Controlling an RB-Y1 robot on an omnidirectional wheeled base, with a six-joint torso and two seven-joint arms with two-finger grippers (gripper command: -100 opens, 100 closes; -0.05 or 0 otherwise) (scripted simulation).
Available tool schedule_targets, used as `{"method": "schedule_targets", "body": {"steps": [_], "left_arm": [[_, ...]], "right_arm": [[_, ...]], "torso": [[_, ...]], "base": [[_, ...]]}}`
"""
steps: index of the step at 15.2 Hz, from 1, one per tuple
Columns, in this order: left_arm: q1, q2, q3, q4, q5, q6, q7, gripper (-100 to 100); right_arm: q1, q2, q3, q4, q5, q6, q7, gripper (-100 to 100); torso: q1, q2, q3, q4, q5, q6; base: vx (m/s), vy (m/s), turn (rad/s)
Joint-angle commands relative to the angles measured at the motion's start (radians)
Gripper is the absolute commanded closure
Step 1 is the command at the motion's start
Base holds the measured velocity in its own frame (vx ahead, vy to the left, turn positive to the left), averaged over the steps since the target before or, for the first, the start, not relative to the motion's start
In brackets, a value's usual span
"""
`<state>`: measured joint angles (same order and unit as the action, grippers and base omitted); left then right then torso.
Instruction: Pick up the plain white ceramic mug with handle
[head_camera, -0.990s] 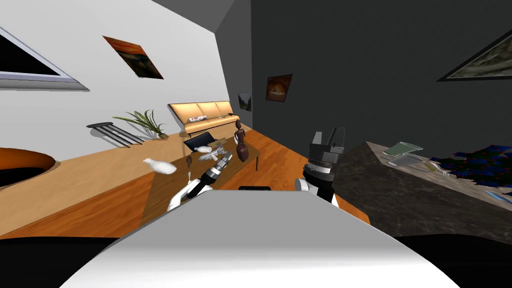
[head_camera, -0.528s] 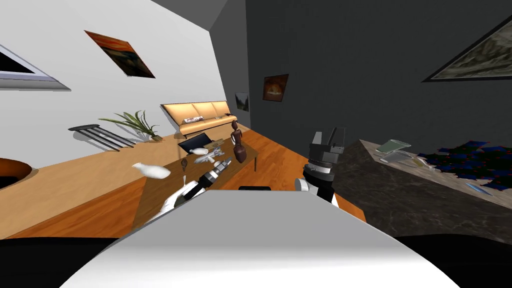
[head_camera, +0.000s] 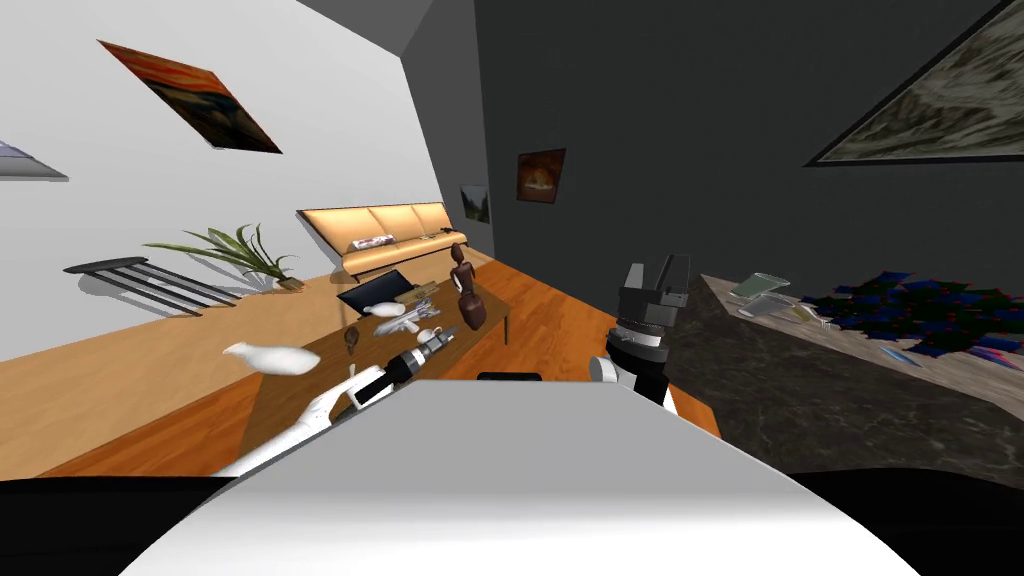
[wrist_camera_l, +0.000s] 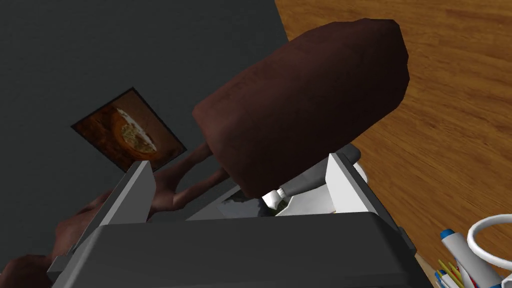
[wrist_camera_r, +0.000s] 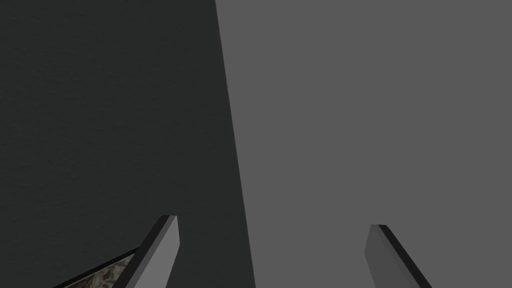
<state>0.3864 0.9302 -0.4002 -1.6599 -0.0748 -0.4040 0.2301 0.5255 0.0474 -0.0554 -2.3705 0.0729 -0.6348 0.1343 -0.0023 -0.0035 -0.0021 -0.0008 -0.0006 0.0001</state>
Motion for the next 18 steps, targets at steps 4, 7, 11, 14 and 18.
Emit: {"method": "schedule_targets", "body": {"steps": [4,7,11,14,18], "left_arm": [[0.007,0.077,-0.035,0.089,0.001,-0.018,0.032,-100],[0.001,0.151,-0.094,0.163,0.002,-0.004,0.083,-100],[-0.003,0.236,-0.154,0.242,0.002,0.009,0.133,-100],[-0.005,0.288,-0.184,0.296,0.002,0.016,0.157,-100],[-0.008,0.354,-0.244,0.371,0.001,0.029,0.203,-100]], "right_arm": [[0.000,0.000,0.000,0.000,0.000,0.000,0.000,0],[0.000,0.000,0.000,0.000,0.000,0.000,0.000,0],[0.000,0.000,0.000,0.000,0.000,0.000,0.000,0],[0.000,0.000,0.000,0.000,0.000,0.000,0.000,0],[0.000,0.000,0.000,0.000,0.000,0.000,0.000,0]], "torso": [[0.001,0.001,0.001,0.000,0.000,0.000],[0.000,0.000,0.000,0.000,0.000,0.000],[0.000,-0.001,-0.001,0.000,0.000,0.000],[0.000,-0.001,-0.001,0.000,0.000,0.000],[0.000,-0.001,-0.001,0.000,0.000,0.000]], "base": [[0.030,-0.015,-0.058],[0.051,-0.031,-0.132],[0.064,-0.026,-0.117],[0.060,-0.029,-0.112],[0.060,-0.020,-0.115]]}}
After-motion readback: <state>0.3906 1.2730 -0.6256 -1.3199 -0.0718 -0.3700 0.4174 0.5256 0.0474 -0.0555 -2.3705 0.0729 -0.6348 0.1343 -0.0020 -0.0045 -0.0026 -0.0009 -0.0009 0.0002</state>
